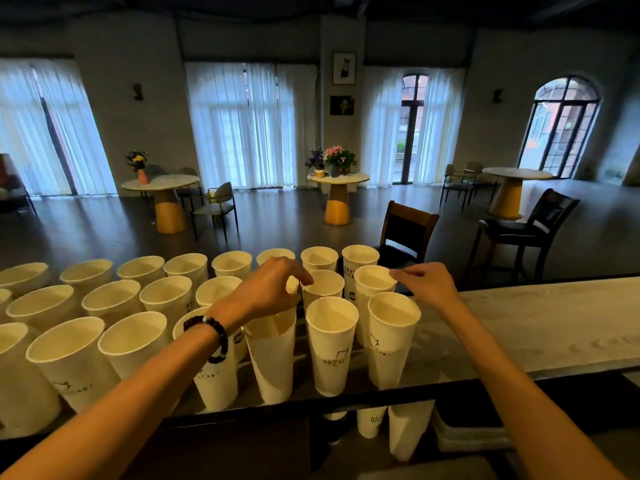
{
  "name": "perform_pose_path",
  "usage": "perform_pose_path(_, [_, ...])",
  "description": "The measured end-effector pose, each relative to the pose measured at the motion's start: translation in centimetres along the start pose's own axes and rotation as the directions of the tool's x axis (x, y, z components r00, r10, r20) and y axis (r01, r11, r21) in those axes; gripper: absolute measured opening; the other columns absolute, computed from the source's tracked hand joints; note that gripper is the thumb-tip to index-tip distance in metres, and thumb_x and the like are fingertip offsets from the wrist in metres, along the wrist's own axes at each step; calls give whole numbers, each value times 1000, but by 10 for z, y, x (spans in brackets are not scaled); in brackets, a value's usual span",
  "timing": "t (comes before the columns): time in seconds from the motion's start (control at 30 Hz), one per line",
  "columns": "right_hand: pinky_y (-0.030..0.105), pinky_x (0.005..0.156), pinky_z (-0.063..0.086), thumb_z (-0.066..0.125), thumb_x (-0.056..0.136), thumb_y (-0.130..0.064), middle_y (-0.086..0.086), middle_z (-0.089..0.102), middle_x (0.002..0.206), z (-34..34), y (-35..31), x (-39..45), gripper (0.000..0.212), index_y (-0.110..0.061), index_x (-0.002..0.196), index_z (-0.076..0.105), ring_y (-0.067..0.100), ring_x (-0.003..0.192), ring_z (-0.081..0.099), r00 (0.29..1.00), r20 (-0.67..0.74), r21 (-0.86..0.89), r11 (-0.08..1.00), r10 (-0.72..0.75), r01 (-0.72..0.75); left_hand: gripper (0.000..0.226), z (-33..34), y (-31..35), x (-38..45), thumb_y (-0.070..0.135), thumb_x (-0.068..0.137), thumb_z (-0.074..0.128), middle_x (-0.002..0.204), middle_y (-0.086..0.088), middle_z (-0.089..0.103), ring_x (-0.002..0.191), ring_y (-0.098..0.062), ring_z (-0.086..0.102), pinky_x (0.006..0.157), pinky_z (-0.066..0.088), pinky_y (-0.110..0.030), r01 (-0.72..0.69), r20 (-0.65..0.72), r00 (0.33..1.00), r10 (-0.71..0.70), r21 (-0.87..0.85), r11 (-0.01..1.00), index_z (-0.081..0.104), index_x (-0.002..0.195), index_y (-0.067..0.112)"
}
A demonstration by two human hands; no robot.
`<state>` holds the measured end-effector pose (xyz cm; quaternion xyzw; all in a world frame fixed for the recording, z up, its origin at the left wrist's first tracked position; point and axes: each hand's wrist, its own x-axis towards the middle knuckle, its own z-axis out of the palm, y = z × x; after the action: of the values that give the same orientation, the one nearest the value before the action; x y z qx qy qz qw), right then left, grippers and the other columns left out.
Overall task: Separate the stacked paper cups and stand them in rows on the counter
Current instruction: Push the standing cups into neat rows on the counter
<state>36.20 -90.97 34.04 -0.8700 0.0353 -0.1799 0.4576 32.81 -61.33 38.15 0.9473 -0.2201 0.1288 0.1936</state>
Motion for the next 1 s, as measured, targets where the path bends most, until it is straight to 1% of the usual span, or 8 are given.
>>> perform_pose_path(0.1, [28, 66, 51, 69, 87, -41, 10, 71, 74, 8, 4, 7, 37, -5, 81, 76, 25, 72, 67, 999, 49, -70, 998, 8, -4, 33, 7, -9, 14, 8, 85, 76, 120, 7, 69, 100, -6, 59, 66, 42, -8, -31, 62, 998, 30, 11, 999, 74, 115, 22])
perform_pose_path(0.17, [29, 67, 53, 67, 87, -44, 12, 71, 73, 11, 7, 13, 42, -3, 78, 75, 25, 69, 67, 998, 65, -107, 994, 20, -13, 31, 12, -12, 23, 10, 86, 75, 116, 11, 68, 97, -3, 57, 62, 40, -6, -63, 110, 992, 57, 52, 997, 75, 114, 23])
perform_pose_path(0.3, [25, 58, 46, 68, 87, -42, 8, 61, 58, 13, 8, 22, 46, 0, 67, 68, 18, 53, 57, 998, 10, -119, 991, 66, -64, 26, 24, -17, 35, 21, 85, 79, 114, 8, 74, 92, -8, 65, 73, 50, -15, -106, 168, 981, 93, 76, 991, 77, 109, 29])
perform_pose_path(0.4, [25, 58, 48, 69, 87, -41, 13, 67, 65, 13, 9, 27, 45, 1, 70, 69, 22, 58, 61, 994, 58, -138, 987, 93, -85, 23, 29, -17, 39, 25, 85, 79, 113, 9, 74, 92, -9, 65, 82, 55, -24, -124, 164, 981, 107, 98, 987, 78, 108, 28])
perform_pose_path(0.47, [22, 55, 44, 70, 87, -39, 10, 62, 61, 14, 10, 29, 43, -3, 63, 65, 17, 53, 55, 991, 79, -164, 982, 109, -95, 22, 30, -16, 41, 27, 84, 79, 111, 8, 75, 91, -10, 66, 84, 57, -27, -138, 159, 980, 119, 108, 985, 79, 106, 28])
perform_pose_path(0.77, [34, 73, 56, 71, 87, -25, 12, 71, 77, 19, 14, 31, 21, -6, 83, 76, 24, 74, 69, 992, 89, -214, 974, 92, -71, 21, 30, -18, 39, 23, 83, 81, 106, 6, 77, 84, -10, 69, 81, 58, -24, -169, 124, 981, 150, 158, 973, 80, 103, 26])
perform_pose_path(0.87, [28, 64, 54, 72, 86, -28, 9, 69, 71, 21, 14, 31, 21, -9, 77, 74, 20, 67, 67, 993, 72, -220, 973, 92, -74, 22, 31, -16, 38, 24, 83, 80, 107, 6, 76, 85, -10, 69, 83, 56, -23, -182, 114, 980, 164, 170, 969, 79, 105, 27])
perform_pose_path(1.0, [26, 57, 48, 72, 86, -39, 9, 67, 65, 19, 13, 28, 36, -7, 69, 72, 17, 58, 63, 993, 48, -196, 975, 110, -99, 25, 31, -13, 37, 27, 83, 80, 111, 6, 75, 90, -12, 68, 87, 51, -23, -189, 108, 979, 173, 170, 967, 78, 108, 28])
